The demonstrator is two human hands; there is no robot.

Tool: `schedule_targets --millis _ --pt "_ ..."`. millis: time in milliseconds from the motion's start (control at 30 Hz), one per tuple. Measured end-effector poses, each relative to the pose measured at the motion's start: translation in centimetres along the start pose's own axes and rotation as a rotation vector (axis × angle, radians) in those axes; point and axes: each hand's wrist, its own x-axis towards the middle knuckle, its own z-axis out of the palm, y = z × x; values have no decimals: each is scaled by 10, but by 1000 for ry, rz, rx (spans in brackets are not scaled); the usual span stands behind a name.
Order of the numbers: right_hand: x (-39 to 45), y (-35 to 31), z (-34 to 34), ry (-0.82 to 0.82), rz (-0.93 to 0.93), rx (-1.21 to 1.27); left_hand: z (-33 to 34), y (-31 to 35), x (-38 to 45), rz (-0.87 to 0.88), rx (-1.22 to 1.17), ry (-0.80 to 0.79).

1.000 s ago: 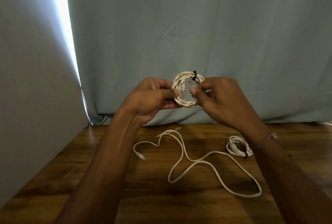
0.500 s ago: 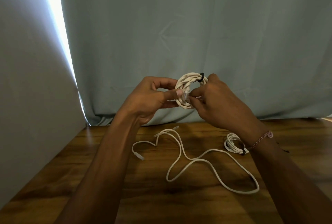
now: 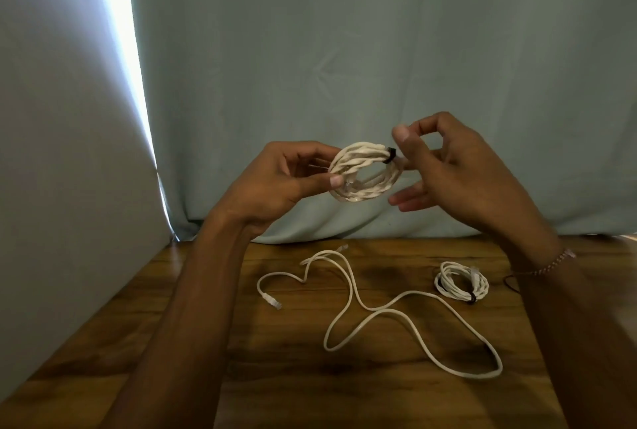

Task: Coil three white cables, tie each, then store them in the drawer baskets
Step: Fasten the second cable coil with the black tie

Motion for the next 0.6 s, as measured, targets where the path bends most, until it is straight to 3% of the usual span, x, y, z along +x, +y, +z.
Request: schedule_targets --millis 67,167,333,467,600 --pt "1 4 1 -83 81 22 2 0 1 50 52 7" --pt "5 7 1 -153 194 265 4 -1 3 87 147 3" --pt "11 12 -4 -58 119 354 4 -7 4 -15 154 29" --pt "11 17 0 -16 50 292 16 -6 6 -229 -180 70" --pt "12 20 0 -40 30 231 17 -8 10 -308 -337 166"
